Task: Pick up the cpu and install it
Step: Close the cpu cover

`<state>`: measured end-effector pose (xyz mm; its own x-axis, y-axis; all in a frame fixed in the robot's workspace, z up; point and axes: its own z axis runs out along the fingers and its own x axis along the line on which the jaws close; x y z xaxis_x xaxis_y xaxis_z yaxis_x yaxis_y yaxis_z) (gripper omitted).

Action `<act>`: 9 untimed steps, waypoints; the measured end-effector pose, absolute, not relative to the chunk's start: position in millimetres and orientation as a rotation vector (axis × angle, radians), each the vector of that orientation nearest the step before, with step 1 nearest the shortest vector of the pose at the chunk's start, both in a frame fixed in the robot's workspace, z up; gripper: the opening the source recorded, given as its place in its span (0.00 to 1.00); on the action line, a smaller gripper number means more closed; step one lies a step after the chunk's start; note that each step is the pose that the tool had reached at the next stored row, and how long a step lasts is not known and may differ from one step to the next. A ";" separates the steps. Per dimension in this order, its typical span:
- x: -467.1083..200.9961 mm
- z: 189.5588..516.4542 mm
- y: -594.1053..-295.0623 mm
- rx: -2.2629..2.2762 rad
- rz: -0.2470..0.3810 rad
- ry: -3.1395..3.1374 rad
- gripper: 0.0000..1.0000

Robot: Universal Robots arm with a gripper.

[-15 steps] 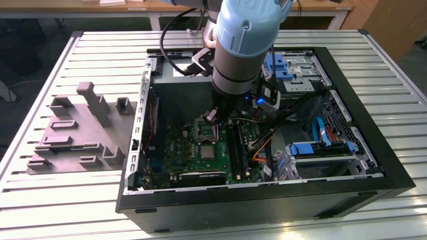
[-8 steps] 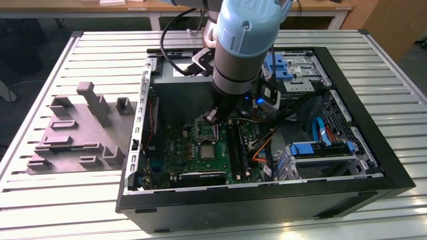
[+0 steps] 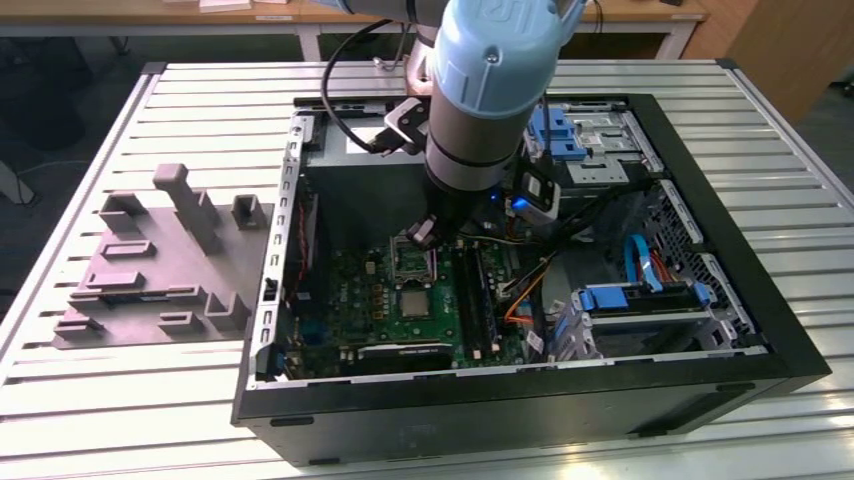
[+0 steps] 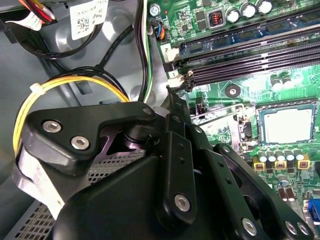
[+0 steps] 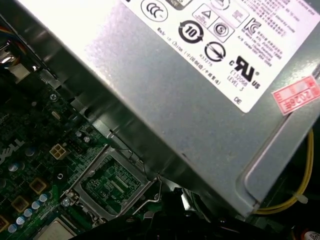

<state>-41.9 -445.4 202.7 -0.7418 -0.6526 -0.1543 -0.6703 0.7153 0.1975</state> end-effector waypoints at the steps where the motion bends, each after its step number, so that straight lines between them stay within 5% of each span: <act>1: -41.9 202.0 -445.3 -1.097 0.371 2.841 0.11; 9: -41.9 200.5 -445.1 -1.105 0.353 2.846 0.11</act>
